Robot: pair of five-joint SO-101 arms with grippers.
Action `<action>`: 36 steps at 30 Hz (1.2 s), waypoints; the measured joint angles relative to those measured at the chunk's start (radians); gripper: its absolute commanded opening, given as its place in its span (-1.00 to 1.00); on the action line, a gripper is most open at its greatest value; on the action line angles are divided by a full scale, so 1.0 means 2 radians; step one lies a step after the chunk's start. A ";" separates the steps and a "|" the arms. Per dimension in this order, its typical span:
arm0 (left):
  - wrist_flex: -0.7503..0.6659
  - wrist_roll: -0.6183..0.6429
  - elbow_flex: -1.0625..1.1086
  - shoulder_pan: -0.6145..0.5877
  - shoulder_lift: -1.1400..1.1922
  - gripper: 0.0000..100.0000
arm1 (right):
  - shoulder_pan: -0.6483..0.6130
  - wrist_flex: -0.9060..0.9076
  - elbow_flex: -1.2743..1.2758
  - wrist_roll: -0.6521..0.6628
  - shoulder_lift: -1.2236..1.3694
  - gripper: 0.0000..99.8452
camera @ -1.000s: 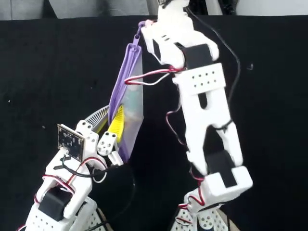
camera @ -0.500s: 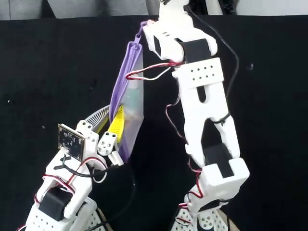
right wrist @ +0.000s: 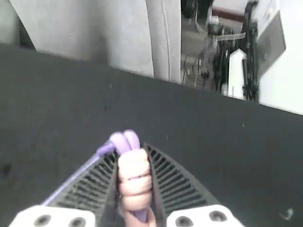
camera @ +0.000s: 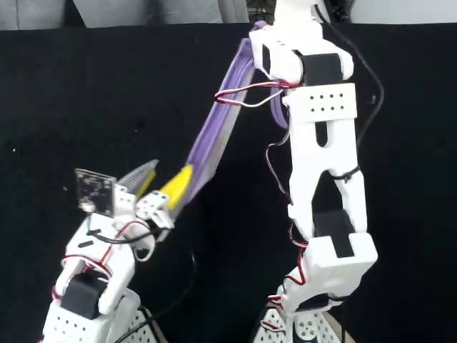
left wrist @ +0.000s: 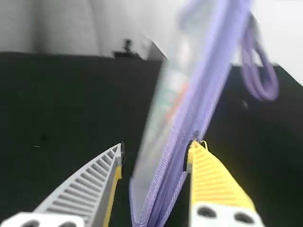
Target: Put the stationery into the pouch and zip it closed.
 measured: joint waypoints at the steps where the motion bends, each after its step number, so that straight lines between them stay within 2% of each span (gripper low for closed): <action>1: 0.005 0.001 -0.005 -0.014 -0.001 -0.55 | 0.000 0.004 0.000 -0.001 0.000 -0.98; 11: 0.063 0.001 -0.080 -0.102 -0.008 -0.55 | 0.002 0.068 -0.008 -0.002 -0.003 -0.98; 17: 0.064 0.028 -0.081 -0.117 -0.008 -0.55 | -0.041 0.072 0.028 -0.002 -0.015 -0.98; 25: 0.058 0.035 -0.077 -0.117 -0.008 -0.55 | -0.107 -0.005 0.089 -0.002 -0.021 -0.97; 32: 0.025 0.035 -0.038 -0.117 -0.004 -0.55 | -0.114 -0.124 0.176 -0.003 -0.025 -0.97; 36: 0.023 0.035 -0.038 -0.117 -0.005 -0.55 | -0.115 -0.138 0.177 -0.003 0.004 -0.97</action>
